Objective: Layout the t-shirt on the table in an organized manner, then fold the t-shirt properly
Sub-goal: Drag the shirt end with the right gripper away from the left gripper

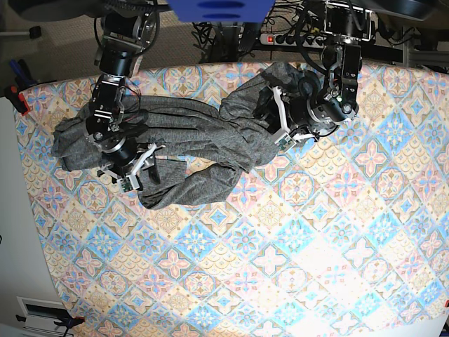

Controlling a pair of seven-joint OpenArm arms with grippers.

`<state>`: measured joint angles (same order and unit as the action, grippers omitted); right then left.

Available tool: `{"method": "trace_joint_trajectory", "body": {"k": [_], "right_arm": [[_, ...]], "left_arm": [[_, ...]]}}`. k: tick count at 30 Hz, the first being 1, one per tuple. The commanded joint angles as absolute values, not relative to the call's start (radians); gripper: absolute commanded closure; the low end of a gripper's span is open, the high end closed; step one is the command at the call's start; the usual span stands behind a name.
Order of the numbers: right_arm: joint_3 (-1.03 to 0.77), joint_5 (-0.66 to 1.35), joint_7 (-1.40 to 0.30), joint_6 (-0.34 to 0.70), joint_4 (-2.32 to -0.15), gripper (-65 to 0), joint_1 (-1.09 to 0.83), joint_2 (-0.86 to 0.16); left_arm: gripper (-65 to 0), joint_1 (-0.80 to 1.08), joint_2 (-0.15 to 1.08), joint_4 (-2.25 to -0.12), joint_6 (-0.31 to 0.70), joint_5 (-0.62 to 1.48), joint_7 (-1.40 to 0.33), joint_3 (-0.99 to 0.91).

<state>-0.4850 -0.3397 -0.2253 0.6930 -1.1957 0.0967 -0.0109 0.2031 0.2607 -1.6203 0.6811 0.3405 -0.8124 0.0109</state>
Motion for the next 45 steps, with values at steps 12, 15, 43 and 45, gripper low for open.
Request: {"method": "trace_joint_trajectory", "body": {"k": [12,15,43,45], "right_arm": [[-0.481,-0.423,-0.325,0.698,-1.205,-2.9,0.114,-0.024],[-0.483,-0.433,-0.331,0.698,-1.216,0.0,0.114,-0.022],[-0.627,-0.426,-0.325,0.698,-1.636,0.0,0.024,0.033],[-0.656,-0.426,-0.325,0.698,-1.676,0.0,0.025,0.033]], "left_arm": [[-28.1,0.234,0.275,-1.701,0.667,0.278,-0.892,0.008],[-28.1,0.234,0.275,-1.702,0.667,0.280,-0.892,0.008],[-28.1,0.335,0.269,-1.863,0.671,0.278,-0.892,-0.145],[-28.1,0.334,0.269,-1.863,0.671,0.278,-0.892,-0.143]]}}
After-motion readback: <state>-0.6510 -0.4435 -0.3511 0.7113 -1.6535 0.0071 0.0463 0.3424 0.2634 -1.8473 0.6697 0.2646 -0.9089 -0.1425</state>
